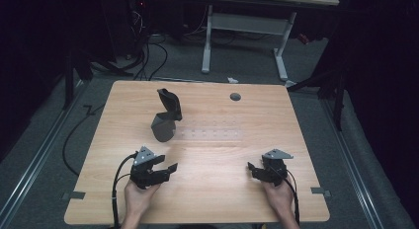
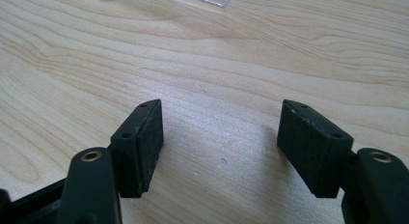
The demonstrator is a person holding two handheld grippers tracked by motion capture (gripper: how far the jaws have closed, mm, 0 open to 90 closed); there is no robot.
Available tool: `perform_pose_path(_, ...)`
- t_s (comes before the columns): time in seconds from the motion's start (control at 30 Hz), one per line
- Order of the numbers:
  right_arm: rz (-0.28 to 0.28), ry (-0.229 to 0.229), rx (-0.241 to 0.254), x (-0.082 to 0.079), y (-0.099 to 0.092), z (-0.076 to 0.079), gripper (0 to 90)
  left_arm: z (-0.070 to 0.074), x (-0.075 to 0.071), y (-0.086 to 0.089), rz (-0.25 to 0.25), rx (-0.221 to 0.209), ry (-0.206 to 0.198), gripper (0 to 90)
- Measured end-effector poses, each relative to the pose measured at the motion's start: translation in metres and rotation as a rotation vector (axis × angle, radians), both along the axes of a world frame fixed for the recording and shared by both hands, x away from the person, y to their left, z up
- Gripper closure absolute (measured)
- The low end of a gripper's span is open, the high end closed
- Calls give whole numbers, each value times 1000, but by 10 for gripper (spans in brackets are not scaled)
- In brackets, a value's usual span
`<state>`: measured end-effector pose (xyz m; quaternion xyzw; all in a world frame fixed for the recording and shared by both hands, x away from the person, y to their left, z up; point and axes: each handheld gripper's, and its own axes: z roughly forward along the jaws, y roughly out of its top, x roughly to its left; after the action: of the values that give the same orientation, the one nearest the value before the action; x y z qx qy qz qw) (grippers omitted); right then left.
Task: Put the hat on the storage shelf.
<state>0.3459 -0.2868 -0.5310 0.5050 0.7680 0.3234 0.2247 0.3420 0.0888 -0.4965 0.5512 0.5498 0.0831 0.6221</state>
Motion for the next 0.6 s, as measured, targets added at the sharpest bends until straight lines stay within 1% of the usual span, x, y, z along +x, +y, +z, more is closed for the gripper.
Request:
perform_pose_path(0.03,0,0,0,0,0,0,334,-1,0,-1,2,-4,4,385)
perform_pose_path(0.27,0,0,0,0,0,0,334,-7,2,-3,1,6,14,380)
perform_pose_path(0.37,0,0,0,0,0,0,334,-10,2,-5,9,8,1,383)
perform_pose_path(0.47,0,0,0,0,0,0,334,-14,3,-7,18,9,3,386)
perform_pose_path(0.6,0,0,0,0,0,0,334,-20,5,-11,20,37,2,390)
